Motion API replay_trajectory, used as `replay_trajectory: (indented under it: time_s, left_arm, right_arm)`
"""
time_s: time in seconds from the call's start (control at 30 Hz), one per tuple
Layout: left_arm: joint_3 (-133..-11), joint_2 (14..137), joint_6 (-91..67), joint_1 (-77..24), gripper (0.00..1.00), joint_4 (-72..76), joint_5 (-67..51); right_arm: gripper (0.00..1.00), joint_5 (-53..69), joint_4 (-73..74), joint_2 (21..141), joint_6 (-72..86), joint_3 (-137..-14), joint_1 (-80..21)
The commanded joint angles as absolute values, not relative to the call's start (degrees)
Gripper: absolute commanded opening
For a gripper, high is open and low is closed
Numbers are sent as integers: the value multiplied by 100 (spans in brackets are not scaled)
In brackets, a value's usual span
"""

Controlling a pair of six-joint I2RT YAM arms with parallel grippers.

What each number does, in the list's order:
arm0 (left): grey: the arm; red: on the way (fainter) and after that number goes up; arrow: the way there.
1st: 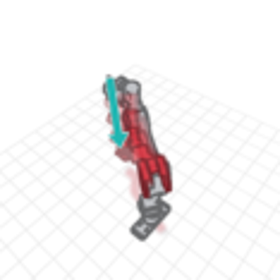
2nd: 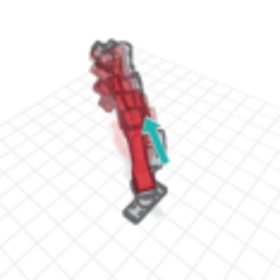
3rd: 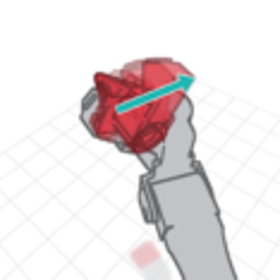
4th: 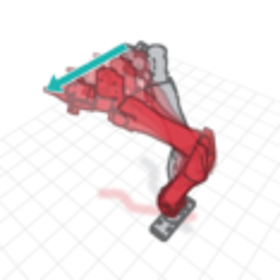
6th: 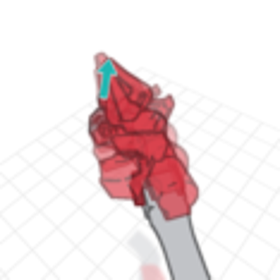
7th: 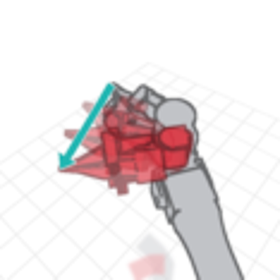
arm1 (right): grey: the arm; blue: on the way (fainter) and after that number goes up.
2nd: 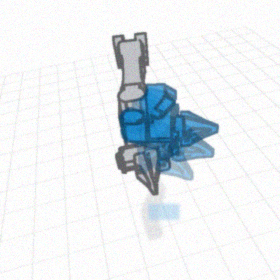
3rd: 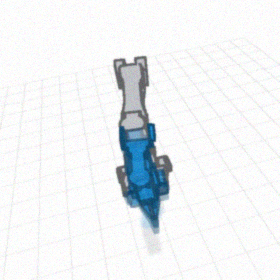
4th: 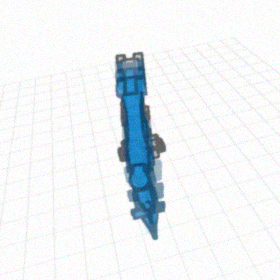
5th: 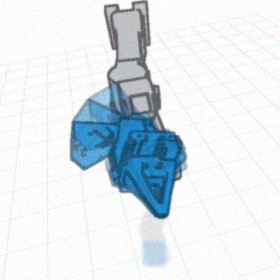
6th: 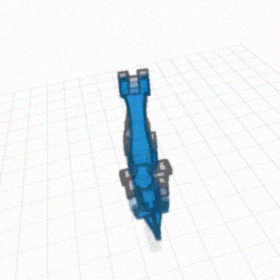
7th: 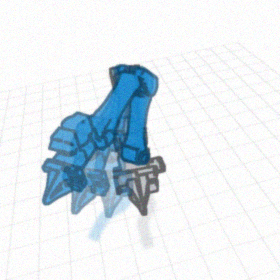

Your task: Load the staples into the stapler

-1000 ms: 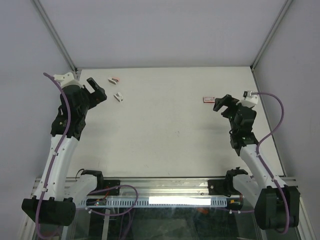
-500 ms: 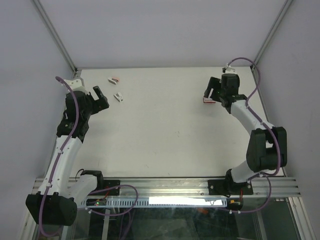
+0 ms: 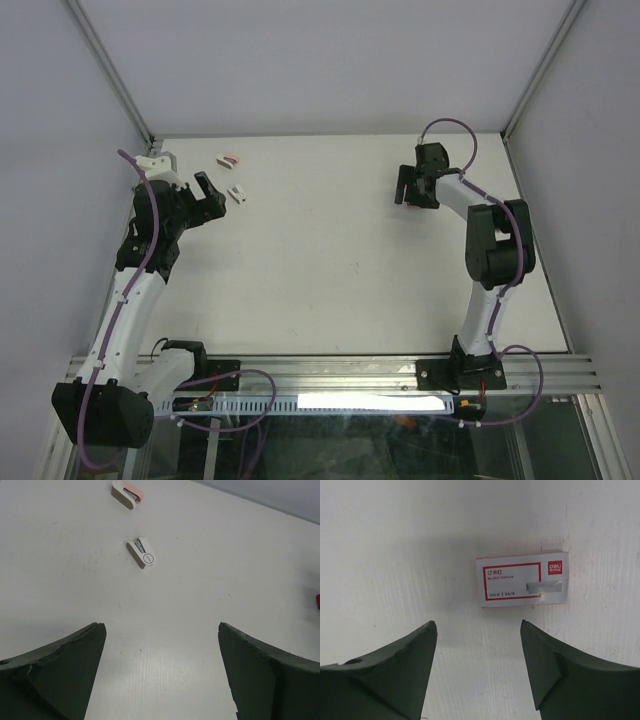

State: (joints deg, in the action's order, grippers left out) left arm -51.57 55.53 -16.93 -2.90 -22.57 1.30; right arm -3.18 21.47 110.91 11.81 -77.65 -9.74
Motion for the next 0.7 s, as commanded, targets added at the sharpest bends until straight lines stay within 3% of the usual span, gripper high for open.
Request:
replay_trajectory:
  time_s: [0.0, 0.67]
  left_arm:
    - [-5104, 5438, -1642, -254, 99, -1934, 11]
    - [-5003, 5123, -1893, -255, 99, -1916, 881]
  right_arm:
    - [70, -401, 2159, 11188, 998, -8209, -976]
    - [63, -622, 2449, 11847, 879, -9143, -984]
